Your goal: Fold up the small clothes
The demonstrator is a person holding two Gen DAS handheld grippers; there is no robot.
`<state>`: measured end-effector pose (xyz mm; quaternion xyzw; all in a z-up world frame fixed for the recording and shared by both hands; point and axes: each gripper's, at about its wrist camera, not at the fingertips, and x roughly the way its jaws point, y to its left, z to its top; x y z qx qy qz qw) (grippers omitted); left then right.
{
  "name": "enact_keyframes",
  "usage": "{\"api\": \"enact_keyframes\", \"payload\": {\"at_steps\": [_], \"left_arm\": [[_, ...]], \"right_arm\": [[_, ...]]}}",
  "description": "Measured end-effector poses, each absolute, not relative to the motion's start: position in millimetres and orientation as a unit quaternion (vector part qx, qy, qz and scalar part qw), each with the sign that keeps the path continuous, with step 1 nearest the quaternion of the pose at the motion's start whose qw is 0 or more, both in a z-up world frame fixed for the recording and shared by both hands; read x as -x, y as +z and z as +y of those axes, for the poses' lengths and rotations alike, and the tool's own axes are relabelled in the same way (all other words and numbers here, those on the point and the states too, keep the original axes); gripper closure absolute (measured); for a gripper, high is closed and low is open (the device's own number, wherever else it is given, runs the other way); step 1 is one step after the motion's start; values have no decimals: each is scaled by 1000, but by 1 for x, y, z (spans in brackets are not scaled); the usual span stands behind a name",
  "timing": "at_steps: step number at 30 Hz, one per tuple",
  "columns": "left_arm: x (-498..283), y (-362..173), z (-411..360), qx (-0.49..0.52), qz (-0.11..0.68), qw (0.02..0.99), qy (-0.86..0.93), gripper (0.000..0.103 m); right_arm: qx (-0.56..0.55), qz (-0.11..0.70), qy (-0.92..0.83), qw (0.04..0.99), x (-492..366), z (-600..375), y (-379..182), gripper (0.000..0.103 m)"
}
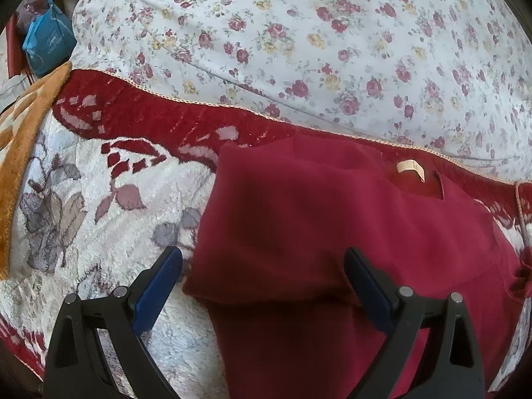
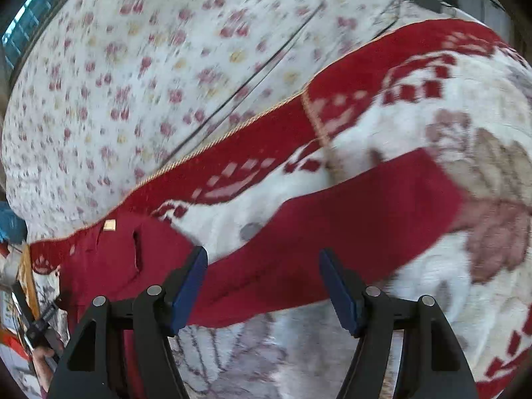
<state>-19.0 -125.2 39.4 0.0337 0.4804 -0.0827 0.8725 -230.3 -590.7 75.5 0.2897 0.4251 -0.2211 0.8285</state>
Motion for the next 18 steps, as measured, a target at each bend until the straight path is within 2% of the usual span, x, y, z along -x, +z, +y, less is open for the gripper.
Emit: {"api": "enact_keyframes", "payload": {"at_steps": [3, 7, 10, 12, 15, 18], "left_arm": [[17, 38, -125, -27, 486, 869, -85, 6], [19, 37, -131, -37, 486, 869, -90, 6], [19, 36, -133, -43, 486, 868, -90, 6], [18, 35, -133, -42, 488, 867, -89, 6], [17, 35, -134, -42, 488, 867, -89, 6], [18, 37, -133, -39, 486, 869, -91, 6]], "right_arm": [[-299, 424, -245, 819, 220, -605, 68, 29], [-317, 470, -287, 772, 199, -637, 41, 24], [-295, 515, -277, 756, 183, -640, 16, 18], [-248, 518, -281, 769, 176, -632, 12, 21], [-206, 507, -281, 788, 176, -623, 20, 88], [-194, 491, -266, 806, 181, -618, 36, 90]]}}
